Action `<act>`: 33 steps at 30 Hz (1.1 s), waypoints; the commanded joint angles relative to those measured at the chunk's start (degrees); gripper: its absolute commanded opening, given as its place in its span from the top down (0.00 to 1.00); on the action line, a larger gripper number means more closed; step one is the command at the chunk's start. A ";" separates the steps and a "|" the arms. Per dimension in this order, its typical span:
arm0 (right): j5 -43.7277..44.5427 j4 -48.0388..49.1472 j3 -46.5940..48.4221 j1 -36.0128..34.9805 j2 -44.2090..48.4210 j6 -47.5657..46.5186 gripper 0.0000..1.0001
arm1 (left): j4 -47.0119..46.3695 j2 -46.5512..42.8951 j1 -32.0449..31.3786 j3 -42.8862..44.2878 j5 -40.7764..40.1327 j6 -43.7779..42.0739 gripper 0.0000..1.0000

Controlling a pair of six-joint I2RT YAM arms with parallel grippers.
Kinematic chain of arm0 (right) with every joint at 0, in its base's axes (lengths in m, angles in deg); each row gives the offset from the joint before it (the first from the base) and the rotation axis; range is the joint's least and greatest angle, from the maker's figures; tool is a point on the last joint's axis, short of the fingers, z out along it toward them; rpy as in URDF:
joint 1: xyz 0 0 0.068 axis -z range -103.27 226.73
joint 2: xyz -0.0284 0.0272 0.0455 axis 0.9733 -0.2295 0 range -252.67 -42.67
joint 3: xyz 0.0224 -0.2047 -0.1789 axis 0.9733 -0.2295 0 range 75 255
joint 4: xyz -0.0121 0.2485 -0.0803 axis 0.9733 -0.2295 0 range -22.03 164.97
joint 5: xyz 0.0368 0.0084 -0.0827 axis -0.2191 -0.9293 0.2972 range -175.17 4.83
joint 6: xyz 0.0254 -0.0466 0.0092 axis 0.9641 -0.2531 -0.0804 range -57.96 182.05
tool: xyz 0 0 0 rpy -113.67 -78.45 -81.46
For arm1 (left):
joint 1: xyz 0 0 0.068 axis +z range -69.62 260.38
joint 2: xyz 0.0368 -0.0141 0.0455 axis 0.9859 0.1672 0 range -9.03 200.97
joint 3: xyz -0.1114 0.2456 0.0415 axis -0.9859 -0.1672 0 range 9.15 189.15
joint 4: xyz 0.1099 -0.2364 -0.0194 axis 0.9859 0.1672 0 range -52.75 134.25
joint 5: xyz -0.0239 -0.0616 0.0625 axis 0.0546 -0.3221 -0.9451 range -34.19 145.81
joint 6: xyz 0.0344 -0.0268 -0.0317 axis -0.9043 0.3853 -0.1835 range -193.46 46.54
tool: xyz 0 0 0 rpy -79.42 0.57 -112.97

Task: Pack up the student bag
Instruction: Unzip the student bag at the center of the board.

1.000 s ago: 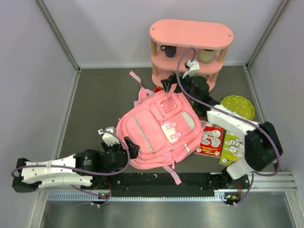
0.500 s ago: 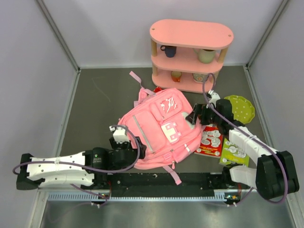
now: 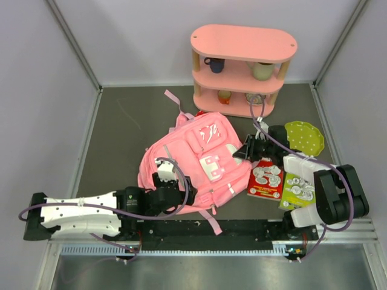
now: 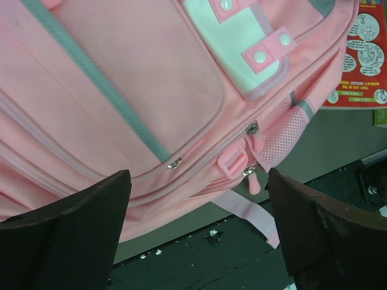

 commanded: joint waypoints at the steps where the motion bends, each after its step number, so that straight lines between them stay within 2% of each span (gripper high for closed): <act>1: -7.62 7.88 1.40 -0.50 0.50 6.09 0.87 | -5.61 -0.14 0.62 1.71 2.46 -4.51 0.02; 3: -8.33 11.48 1.23 -0.41 1.47 9.95 1.00 | -5.97 -0.14 0.80 2.15 2.72 -5.91 0.02; 7: -8.51 19.64 -1.57 -0.50 7.17 16.99 1.00 | -5.88 -1.28 1.15 3.47 2.73 -8.46 0.02; 9: -6.33 21.42 -2.46 -0.41 12.96 20.51 1.00 | -5.97 -2.24 1.15 4.35 2.73 -10.05 0.01; 15: 22.54 14.15 -7.55 -0.32 30.35 23.94 1.00 | -7.11 -1.20 1.41 6.81 3.51 -14.26 0.02; 18: 29.87 10.09 -10.97 -0.32 34.50 24.73 1.00 | -8.78 3.18 1.32 7.69 5.78 -15.85 0.02; 25: 28.84 9.30 -15.56 -0.41 33.47 24.74 1.00 | -15.01 14.97 1.32 5.68 13.79 -15.24 0.02; 29: 28.84 7.46 -15.04 -0.41 33.03 22.90 1.00 | -19.23 18.49 1.24 2.78 15.64 -16.20 0.15; 33: 27.97 7.54 -14.25 -0.32 31.80 22.01 1.00 | -23.89 18.32 1.32 -1.18 16.78 -16.90 0.19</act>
